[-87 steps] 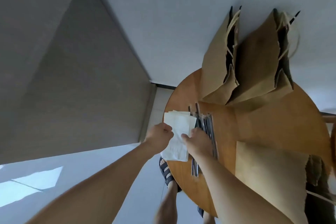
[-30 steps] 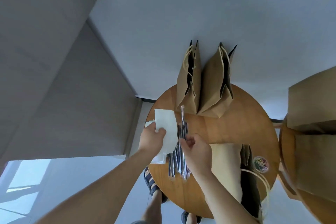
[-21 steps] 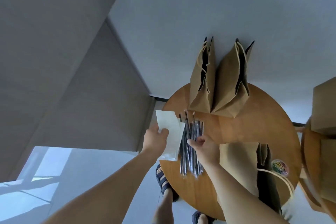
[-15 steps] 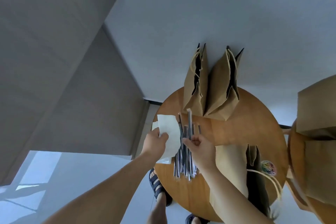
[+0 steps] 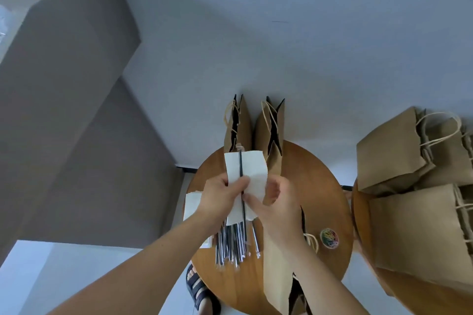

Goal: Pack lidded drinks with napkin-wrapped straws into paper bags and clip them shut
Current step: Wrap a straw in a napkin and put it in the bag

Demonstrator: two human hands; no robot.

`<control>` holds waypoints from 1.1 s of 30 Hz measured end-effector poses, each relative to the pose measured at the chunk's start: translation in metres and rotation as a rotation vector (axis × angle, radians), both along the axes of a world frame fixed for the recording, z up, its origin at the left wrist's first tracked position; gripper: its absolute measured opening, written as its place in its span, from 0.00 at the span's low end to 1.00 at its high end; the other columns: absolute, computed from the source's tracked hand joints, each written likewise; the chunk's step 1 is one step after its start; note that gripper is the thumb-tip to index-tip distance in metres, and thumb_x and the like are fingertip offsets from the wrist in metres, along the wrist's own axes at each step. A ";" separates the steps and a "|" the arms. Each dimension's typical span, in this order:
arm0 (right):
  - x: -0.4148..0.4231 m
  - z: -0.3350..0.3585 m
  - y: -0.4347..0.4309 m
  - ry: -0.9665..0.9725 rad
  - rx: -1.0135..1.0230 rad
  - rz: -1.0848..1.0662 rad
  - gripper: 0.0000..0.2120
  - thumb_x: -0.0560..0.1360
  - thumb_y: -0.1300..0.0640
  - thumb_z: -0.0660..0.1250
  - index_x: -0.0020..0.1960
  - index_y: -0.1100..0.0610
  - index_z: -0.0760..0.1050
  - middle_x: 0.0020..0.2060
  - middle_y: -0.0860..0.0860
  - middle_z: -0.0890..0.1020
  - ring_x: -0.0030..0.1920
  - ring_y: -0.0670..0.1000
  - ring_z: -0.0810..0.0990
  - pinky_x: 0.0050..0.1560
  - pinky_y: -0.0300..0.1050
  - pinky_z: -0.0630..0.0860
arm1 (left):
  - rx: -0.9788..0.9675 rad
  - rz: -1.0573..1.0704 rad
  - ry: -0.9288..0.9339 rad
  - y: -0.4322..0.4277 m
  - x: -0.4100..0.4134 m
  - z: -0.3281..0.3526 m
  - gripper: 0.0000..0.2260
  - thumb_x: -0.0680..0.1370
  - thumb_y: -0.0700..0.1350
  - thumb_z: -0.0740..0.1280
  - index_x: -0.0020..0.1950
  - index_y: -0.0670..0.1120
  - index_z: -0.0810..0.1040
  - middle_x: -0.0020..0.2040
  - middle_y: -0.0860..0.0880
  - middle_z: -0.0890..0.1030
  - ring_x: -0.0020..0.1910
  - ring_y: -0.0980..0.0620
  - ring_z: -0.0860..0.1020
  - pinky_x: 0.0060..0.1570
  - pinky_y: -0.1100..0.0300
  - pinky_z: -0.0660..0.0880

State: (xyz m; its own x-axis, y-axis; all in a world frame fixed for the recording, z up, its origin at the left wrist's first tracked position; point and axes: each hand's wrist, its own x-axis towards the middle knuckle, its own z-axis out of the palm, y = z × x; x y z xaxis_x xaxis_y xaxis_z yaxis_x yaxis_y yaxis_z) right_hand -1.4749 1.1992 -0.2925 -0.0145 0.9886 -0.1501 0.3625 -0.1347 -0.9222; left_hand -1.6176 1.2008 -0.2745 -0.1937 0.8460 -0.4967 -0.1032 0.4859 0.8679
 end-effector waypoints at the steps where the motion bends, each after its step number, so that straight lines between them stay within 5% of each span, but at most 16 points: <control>1: 0.009 0.009 0.002 0.094 -0.034 0.002 0.27 0.66 0.44 0.79 0.60 0.46 0.72 0.51 0.40 0.79 0.50 0.39 0.79 0.43 0.33 0.78 | 0.029 -0.044 -0.039 0.001 0.004 0.011 0.06 0.77 0.47 0.71 0.52 0.47 0.84 0.46 0.50 0.86 0.44 0.51 0.85 0.39 0.58 0.81; 4: 0.037 0.036 0.005 0.341 -0.129 0.083 0.25 0.65 0.47 0.79 0.59 0.50 0.77 0.48 0.45 0.85 0.47 0.46 0.85 0.40 0.38 0.81 | 0.117 -0.194 -0.144 0.003 0.021 0.040 0.09 0.77 0.45 0.71 0.55 0.43 0.83 0.50 0.46 0.86 0.49 0.45 0.85 0.46 0.52 0.82; 6: 0.050 0.052 0.003 0.326 -0.083 0.092 0.19 0.66 0.47 0.78 0.54 0.53 0.80 0.44 0.46 0.86 0.43 0.47 0.86 0.38 0.38 0.80 | 0.156 -0.245 -0.138 0.004 0.036 0.054 0.09 0.78 0.44 0.71 0.55 0.42 0.83 0.50 0.45 0.85 0.48 0.44 0.84 0.46 0.52 0.82; 12: 0.078 0.077 -0.001 0.301 0.063 0.111 0.06 0.72 0.48 0.73 0.48 0.38 0.81 0.43 0.42 0.85 0.44 0.44 0.85 0.40 0.37 0.81 | 0.196 -0.279 -0.137 0.004 0.071 0.066 0.12 0.78 0.45 0.70 0.56 0.38 0.81 0.52 0.40 0.84 0.50 0.41 0.84 0.51 0.47 0.82; 14: 0.085 0.076 -0.001 0.294 0.081 0.132 0.09 0.73 0.48 0.74 0.48 0.33 0.81 0.43 0.41 0.85 0.44 0.43 0.84 0.39 0.35 0.79 | 0.224 -0.295 -0.166 0.000 0.076 0.063 0.12 0.78 0.47 0.70 0.57 0.41 0.82 0.53 0.42 0.84 0.52 0.42 0.83 0.51 0.48 0.81; 16: 0.096 0.071 0.002 0.255 0.080 0.059 0.08 0.70 0.45 0.75 0.49 0.38 0.81 0.44 0.41 0.85 0.44 0.43 0.84 0.38 0.35 0.79 | 0.252 -0.325 -0.204 0.000 0.076 0.055 0.16 0.78 0.50 0.69 0.64 0.48 0.79 0.58 0.45 0.83 0.56 0.44 0.82 0.54 0.48 0.80; 19: 0.116 0.062 0.020 0.229 0.087 -0.214 0.13 0.65 0.42 0.73 0.45 0.48 0.81 0.41 0.40 0.85 0.40 0.41 0.84 0.32 0.34 0.77 | 0.128 -0.469 0.104 0.001 0.062 0.029 0.27 0.76 0.49 0.67 0.75 0.54 0.67 0.65 0.52 0.78 0.58 0.55 0.79 0.54 0.57 0.80; 22: 0.119 0.055 0.037 0.237 0.091 -0.373 0.12 0.68 0.46 0.72 0.46 0.51 0.79 0.38 0.42 0.84 0.39 0.42 0.83 0.30 0.32 0.74 | -0.121 -0.982 0.533 -0.015 0.048 -0.006 0.35 0.74 0.44 0.72 0.77 0.51 0.60 0.65 0.50 0.76 0.58 0.54 0.78 0.55 0.60 0.78; 24: 0.107 0.045 0.043 0.180 0.031 -0.364 0.07 0.74 0.51 0.71 0.50 0.50 0.77 0.41 0.43 0.83 0.43 0.44 0.83 0.32 0.33 0.75 | -0.249 -1.230 0.575 -0.033 0.056 -0.024 0.44 0.71 0.53 0.76 0.79 0.53 0.52 0.68 0.46 0.75 0.63 0.46 0.76 0.60 0.55 0.75; 26: 0.089 0.030 0.042 0.124 -0.066 -0.317 0.09 0.77 0.56 0.68 0.56 0.55 0.76 0.48 0.47 0.83 0.46 0.47 0.82 0.34 0.35 0.74 | -0.297 -1.255 0.602 -0.046 0.072 -0.037 0.49 0.67 0.64 0.75 0.79 0.56 0.49 0.69 0.45 0.75 0.64 0.43 0.75 0.62 0.50 0.75; 30: 0.065 0.012 0.026 -0.014 -0.197 -0.229 0.11 0.79 0.59 0.64 0.61 0.58 0.74 0.56 0.54 0.82 0.51 0.54 0.82 0.37 0.38 0.77 | -0.237 -1.088 0.837 -0.058 0.097 -0.056 0.32 0.71 0.66 0.67 0.68 0.48 0.66 0.53 0.47 0.80 0.49 0.46 0.80 0.50 0.47 0.81; 33: 0.068 0.008 0.012 -0.259 -0.177 -0.179 0.11 0.80 0.56 0.63 0.62 0.57 0.73 0.56 0.54 0.81 0.50 0.54 0.82 0.38 0.39 0.78 | -0.268 -0.899 0.710 -0.061 0.092 -0.062 0.13 0.76 0.55 0.64 0.56 0.49 0.74 0.46 0.48 0.81 0.43 0.48 0.82 0.46 0.50 0.83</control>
State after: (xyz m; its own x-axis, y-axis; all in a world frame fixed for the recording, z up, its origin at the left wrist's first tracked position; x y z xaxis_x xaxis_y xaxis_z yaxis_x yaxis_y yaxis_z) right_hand -1.4069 1.2115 -0.2848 0.2174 0.9304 -0.2951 0.5371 -0.3665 -0.7598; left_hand -1.5251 1.1394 -0.3365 0.1148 0.7047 -0.7002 0.8354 0.3130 0.4519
